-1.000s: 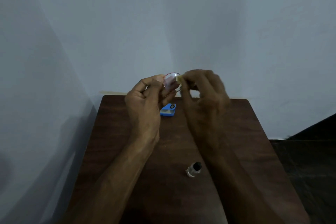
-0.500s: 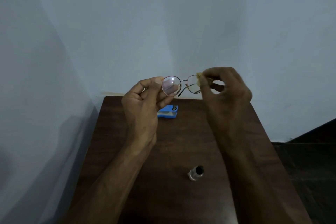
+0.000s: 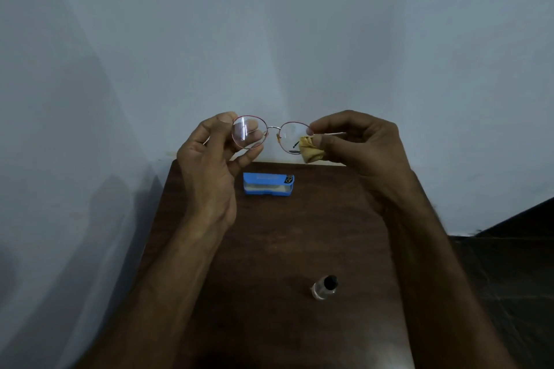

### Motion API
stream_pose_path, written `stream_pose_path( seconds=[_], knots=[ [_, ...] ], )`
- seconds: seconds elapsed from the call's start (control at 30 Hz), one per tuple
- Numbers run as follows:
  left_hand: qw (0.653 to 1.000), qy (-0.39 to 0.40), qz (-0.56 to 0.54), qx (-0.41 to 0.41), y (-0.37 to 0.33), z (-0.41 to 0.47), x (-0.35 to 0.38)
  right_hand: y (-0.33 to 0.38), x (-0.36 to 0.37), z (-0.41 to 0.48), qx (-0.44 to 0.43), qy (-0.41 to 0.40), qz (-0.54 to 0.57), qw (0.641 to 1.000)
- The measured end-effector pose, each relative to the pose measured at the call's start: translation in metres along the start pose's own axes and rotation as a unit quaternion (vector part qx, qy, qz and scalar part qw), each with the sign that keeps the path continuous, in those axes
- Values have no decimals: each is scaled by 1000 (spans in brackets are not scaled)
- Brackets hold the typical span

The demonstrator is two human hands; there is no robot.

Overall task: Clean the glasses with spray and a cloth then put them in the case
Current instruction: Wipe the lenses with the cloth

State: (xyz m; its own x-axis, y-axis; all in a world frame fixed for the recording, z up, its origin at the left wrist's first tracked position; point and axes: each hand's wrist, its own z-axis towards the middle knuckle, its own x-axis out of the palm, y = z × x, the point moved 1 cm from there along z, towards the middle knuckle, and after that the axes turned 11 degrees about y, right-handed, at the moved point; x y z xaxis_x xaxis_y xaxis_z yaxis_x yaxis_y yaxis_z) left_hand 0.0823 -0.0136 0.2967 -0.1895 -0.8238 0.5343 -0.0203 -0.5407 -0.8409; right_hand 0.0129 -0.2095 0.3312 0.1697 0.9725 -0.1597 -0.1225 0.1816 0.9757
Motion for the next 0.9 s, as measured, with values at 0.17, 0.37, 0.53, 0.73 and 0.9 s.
stream_pose_path(
  seconds=[0.17, 0.37, 0.53, 0.73, 0.9],
  knots=[
    [998, 38, -48, -9, 1, -5, 1, 2, 4, 3, 22, 1, 25, 999],
    [991, 123, 60, -11, 2, -3, 6, 1, 4, 3, 36, -6, 72, 997],
    [984, 144, 105, -13, 6, -3, 13, 5, 3, 1, 37, -7, 90, 995],
    [993, 93, 79, 1, 10, -8, 16, 4, 4, -7, -10, -72, 73, 995],
    [996, 59, 60, 18, 13, -16, 22, 10, 32, -15, -176, -220, -179, 943]
  ],
)
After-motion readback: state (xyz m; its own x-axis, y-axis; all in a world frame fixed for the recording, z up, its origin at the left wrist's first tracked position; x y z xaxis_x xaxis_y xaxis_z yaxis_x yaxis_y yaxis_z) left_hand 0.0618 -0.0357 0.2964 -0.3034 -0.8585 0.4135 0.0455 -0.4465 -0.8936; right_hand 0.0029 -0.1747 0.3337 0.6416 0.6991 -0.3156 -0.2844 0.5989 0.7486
